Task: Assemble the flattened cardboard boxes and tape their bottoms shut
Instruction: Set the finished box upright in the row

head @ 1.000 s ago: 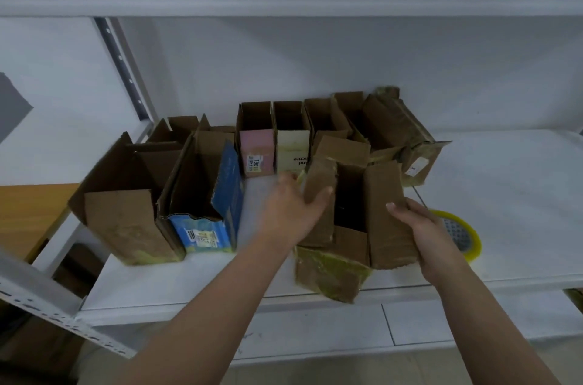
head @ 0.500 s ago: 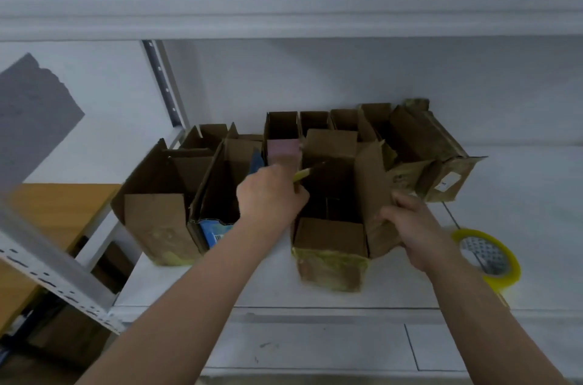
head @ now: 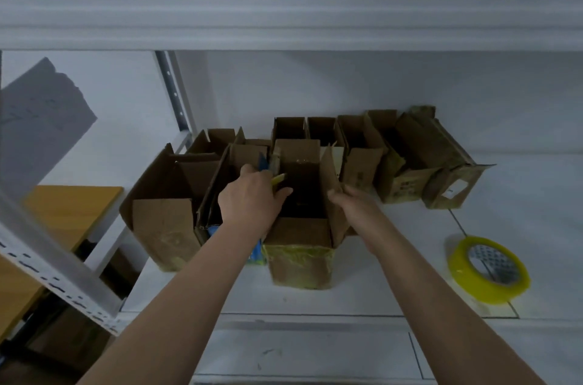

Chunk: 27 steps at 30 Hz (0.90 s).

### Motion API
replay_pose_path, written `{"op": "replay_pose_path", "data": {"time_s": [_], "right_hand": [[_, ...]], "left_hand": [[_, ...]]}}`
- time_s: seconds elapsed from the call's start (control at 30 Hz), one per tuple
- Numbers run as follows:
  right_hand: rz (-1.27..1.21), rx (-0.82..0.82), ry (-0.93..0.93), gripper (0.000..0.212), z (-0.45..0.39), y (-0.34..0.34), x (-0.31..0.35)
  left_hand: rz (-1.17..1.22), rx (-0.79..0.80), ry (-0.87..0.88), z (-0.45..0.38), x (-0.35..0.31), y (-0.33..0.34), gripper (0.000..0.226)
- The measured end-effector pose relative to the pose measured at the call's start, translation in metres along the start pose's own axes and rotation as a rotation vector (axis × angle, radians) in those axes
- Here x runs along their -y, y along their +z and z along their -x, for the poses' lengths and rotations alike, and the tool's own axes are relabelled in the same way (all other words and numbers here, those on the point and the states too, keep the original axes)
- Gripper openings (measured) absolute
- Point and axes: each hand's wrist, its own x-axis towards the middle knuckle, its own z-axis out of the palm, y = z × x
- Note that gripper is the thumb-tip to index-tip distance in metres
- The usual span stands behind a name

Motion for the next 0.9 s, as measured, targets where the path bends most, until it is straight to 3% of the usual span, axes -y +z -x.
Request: {"op": "replay_pose_path", "data": {"time_s": [0.07,0.23,0.4,0.53,0.77,0.9], "right_hand": [[-0.033,-0.056,-0.016,0.062,0.002,-0.008,-0.006],[-0.127,-0.178,-0.046,0.053,0.013,-0.028,-0.017],[0.043,-0.005,-0.021,0.008,0.022,-0.026,-0.020],[0.101,-0.046,-0.053,0.020,0.022,-0.025,-0.025],[0.100,-0.075,-0.096,0.013,-0.004,-0.007,-0.013],[0.193,-0.095,-0.119,0.044,-0.004,-0.010,-0.017]], "left_hand": [[0.033,-0.045,0.016,0.000,-0.004,-0.007,0.048],[0.267,-0.146,0.161,0.002,-0.037,-0.022,0.038],[0.313,-0.129,0.258,0.008,-0.067,-0.017,0.035],[0.237,-0.084,0.201,0.007,-0.059,-0.013,0.036],[0.216,-0.095,0.158,0.016,-0.036,-0.011,0.026],[0.188,-0.090,0.112,0.018,-0.029,-0.011,0.024]]}}
